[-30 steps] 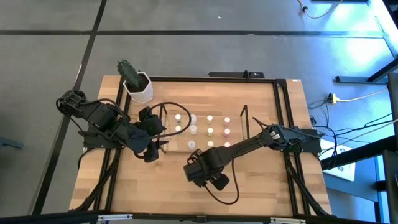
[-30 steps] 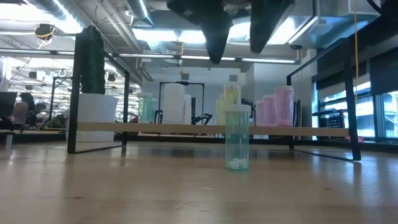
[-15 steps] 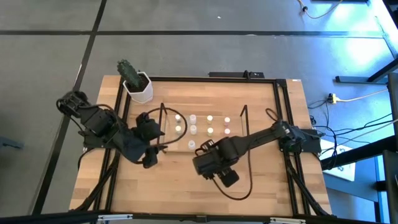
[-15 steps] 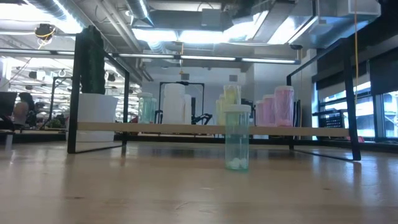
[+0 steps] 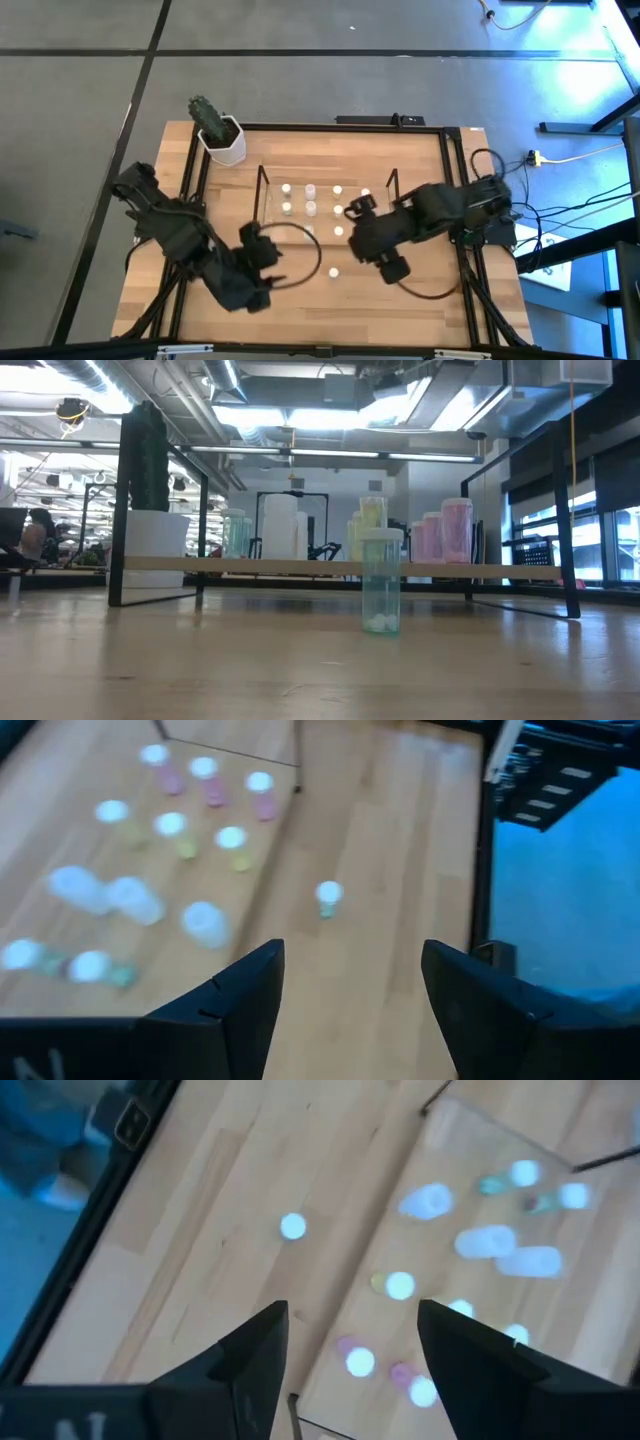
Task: Pick and place medicine bottles onto shelf by color
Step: Put the blue pill bottle aligned with the other blue pill bottles on the shelf
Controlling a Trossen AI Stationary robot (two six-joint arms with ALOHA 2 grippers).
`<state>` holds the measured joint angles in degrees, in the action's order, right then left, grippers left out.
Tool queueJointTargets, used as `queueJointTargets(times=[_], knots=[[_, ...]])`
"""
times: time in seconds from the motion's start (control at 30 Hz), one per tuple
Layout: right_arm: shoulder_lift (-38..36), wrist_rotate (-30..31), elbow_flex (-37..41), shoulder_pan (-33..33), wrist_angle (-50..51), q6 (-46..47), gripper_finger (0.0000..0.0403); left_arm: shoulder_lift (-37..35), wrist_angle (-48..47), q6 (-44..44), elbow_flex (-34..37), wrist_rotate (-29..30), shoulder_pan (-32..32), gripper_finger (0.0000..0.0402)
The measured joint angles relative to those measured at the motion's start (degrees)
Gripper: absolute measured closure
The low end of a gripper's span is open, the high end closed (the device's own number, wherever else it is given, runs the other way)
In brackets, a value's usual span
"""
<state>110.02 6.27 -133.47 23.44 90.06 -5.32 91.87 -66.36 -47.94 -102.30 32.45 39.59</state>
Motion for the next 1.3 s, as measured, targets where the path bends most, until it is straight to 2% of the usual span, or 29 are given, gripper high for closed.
queueJointTargets(times=[0.2, 0.37, 0.53, 0.7, 0.93, 1.1, 1.3], knots=[[-5.4, 2.3, 0.0, 2.4, 0.0, 2.3, 0.0179, 4.1, 5.6, -2.1, 0.0, -0.1, 2.0, 0.017], [-7.7, 3.8, 0.0, 6.1, 0.0, 6.5, 0.0179, 7.1, 6.5, -5.0, 0.0, 0.9, 3.4, 0.017], [-10.0, 7.2, 1.2, 10.3, -0.2, 6.1, 0.0179, 9.6, 6.6, -11.9, 0.0, 2.5, 4.2, 0.017], [-18.6, 12.6, 10.6, 11.4, -0.2, 10.1, 0.0179, 11.7, 7.9, -15.0, 0.0, 2.8, 4.7, 0.017], [-29.5, 16.8, 26.1, 11.4, -5.4, 18.2, 0.0179, 14.3, 11.3, -12.7, 0.0, 6.0, 4.1, 0.017], [-32.2, 18.2, 32.4, 11.3, -6.2, 20.0, 0.0179, 17.3, 12.8, -9.1, 0.0, 5.8, 3.2, 0.017], [-32.5, 19.2, 34.6, 11.3, -6.3, 17.3, 0.0179, 20.5, 13.4, -7.8, 0.0, 6.5, 2.6, 0.017]])
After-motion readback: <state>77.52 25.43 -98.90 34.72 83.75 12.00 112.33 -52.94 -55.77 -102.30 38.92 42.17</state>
